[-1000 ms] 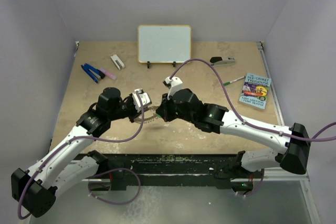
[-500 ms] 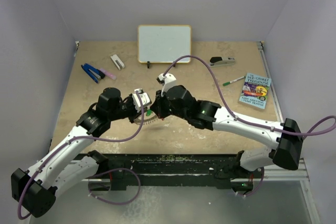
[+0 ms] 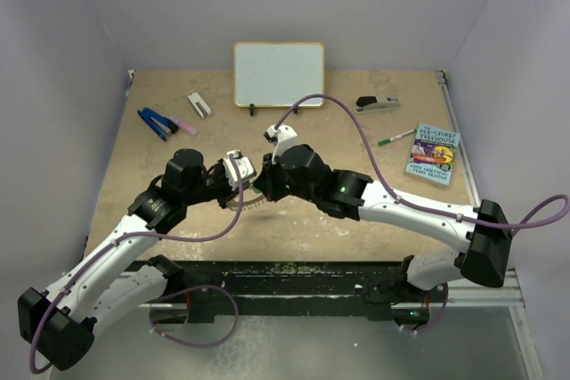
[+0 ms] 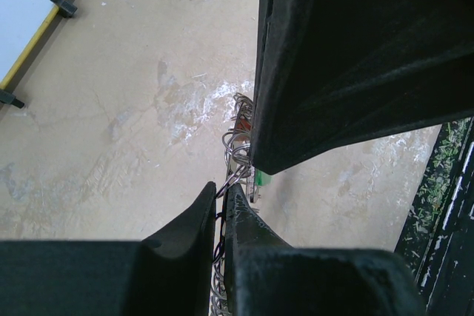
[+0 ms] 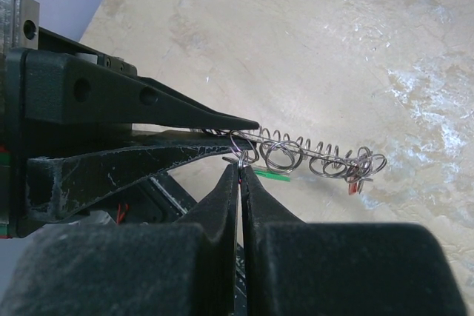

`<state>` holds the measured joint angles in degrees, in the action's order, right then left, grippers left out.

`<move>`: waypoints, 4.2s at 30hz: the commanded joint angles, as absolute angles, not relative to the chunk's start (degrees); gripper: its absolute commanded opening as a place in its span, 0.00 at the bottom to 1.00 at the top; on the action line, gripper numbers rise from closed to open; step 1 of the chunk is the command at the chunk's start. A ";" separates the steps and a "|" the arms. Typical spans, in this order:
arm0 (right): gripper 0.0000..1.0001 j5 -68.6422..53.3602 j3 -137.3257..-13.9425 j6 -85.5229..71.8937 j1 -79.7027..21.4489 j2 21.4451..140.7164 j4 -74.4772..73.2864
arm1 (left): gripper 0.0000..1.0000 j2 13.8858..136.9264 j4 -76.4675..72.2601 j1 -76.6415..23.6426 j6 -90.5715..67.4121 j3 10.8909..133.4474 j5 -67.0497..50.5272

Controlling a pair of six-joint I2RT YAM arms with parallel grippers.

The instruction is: Put the keys on the keyring

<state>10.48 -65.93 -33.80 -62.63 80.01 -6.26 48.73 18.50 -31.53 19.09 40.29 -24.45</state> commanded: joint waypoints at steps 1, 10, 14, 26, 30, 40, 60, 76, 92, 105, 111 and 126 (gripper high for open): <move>0.00 9.23 -69.04 -32.74 -62.98 78.97 -3.68 | 0.04 47.41 14.68 -31.38 19.44 42.48 -24.56; 0.00 5.47 -66.50 -32.02 -63.19 77.10 -0.25 | 0.04 46.94 14.08 -31.35 19.67 41.45 -23.27; 0.00 5.81 -66.12 -32.10 -63.18 76.89 -0.29 | 0.04 46.70 13.82 -31.35 19.35 41.61 -24.38; 0.00 7.78 -66.80 -32.94 -63.18 78.84 -1.56 | 0.04 46.32 14.21 -31.38 18.77 42.70 -25.64; 0.00 7.70 -66.71 -32.96 -63.12 78.92 -1.52 | 0.04 46.06 14.50 -31.37 18.55 43.05 -26.76; 0.00 6.99 -66.25 -33.25 -63.18 78.80 -1.53 | 0.04 45.59 15.34 -31.37 19.42 43.34 -32.07; 0.00 9.82 -63.54 -36.06 -63.19 75.42 -4.90 | 0.04 45.68 14.24 -31.38 19.07 44.03 -29.08; 0.00 10.33 -62.06 -37.32 -63.18 73.74 -5.27 | 0.04 44.99 13.71 -31.29 17.78 44.03 -29.99; 0.00 10.00 -60.93 -37.34 -63.19 72.94 -5.10 | 0.04 45.29 10.71 -30.25 10.98 44.61 -37.23; 0.19 9.95 -61.30 -38.07 -63.17 71.10 -7.82 | 0.04 46.06 9.32 -29.40 6.69 44.91 -41.21; 0.29 12.82 -56.40 -33.25 -63.27 62.50 -4.75 | 0.04 47.14 8.18 -28.93 4.54 44.75 -45.33; 0.33 4.66 -48.58 -17.10 -63.24 55.19 15.06 | 0.04 51.15 0.92 -28.24 -8.76 42.69 -54.04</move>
